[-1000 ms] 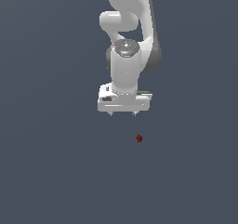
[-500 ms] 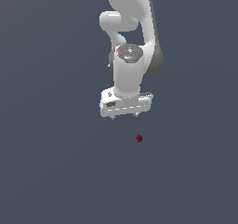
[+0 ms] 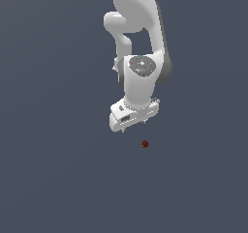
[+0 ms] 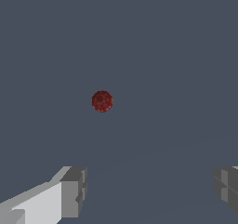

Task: Pick up the object and move it to a goal position.

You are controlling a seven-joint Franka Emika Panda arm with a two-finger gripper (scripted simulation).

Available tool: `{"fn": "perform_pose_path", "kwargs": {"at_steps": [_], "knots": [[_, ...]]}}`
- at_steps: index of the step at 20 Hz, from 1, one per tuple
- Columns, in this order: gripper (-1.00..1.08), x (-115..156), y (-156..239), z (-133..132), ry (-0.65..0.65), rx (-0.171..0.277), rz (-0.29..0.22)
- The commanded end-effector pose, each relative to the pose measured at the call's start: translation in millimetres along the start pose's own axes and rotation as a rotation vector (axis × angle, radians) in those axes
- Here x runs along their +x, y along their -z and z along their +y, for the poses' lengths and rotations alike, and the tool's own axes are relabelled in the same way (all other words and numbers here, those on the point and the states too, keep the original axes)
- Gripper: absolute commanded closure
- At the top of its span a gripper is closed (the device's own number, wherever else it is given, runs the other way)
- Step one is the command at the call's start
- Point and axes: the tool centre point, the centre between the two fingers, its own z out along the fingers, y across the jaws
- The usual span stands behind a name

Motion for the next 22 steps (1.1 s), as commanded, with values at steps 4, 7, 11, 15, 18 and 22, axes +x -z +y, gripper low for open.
{"fn": "perform_pose_path", "kwargs": {"at_steps": [4,7,11,15,18,22], "knots": [[-0.92,9,-13,-7,0.176,0.001,-0.006],[-0.92,14,-19,-10,0.271,0.002,-0.009],[-0.92,20,-28,-16,0.397,0.005,-0.011],[-0.92,27,-37,-21,0.522,0.008,-0.012],[-0.92,31,-44,-25,0.615,0.011,-0.011],[-0.92,37,-53,-30,0.738,0.016,-0.01]]}}
